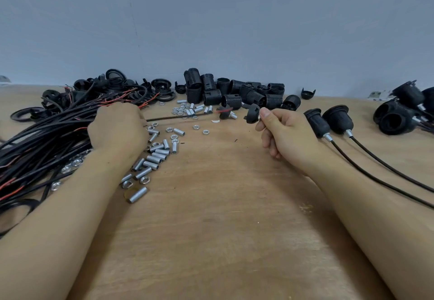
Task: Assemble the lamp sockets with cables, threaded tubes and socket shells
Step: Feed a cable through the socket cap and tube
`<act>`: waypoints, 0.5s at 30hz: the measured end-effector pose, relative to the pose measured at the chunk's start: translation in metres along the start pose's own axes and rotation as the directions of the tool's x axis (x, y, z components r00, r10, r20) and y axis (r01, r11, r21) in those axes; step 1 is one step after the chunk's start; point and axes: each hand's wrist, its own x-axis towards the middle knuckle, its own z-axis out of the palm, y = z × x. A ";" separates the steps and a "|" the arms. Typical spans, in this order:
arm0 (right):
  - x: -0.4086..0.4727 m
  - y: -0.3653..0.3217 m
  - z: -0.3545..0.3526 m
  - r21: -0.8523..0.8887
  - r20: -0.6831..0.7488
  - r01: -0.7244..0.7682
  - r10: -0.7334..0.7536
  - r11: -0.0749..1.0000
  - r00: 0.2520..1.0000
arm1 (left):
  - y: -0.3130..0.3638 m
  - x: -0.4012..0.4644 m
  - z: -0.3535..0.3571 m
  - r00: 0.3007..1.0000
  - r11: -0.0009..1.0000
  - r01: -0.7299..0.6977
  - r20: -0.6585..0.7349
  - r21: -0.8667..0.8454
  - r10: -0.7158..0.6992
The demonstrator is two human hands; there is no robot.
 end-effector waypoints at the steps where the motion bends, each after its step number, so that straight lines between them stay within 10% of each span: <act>1: 0.001 0.000 0.000 0.012 -0.003 0.001 -0.001 1.000 1.000 | -0.001 0.000 -0.001 0.999 1.000 -0.004 -0.052 -0.031 0.003; 6: 0.001 0.001 0.001 0.030 -0.020 -0.004 0.004 1.000 1.000 | 0.002 -0.001 -0.007 0.955 0.975 -0.089 -0.297 -0.204 0.024; 9: 0.002 0.000 0.000 0.049 -0.016 -0.013 0.014 0.999 1.000 | 0.009 -0.008 -0.016 0.795 0.864 -0.404 -0.582 -0.301 0.169; 12: 0.001 0.001 0.000 0.058 0.007 -0.026 0.026 0.998 1.000 | 0.024 -0.019 -0.029 0.623 0.638 -0.652 -0.769 -0.411 0.141; 15: 0.000 0.000 0.002 0.064 0.033 -0.025 0.023 0.998 0.999 | 0.039 -0.029 -0.042 0.748 0.292 -0.617 -0.660 -0.731 -0.072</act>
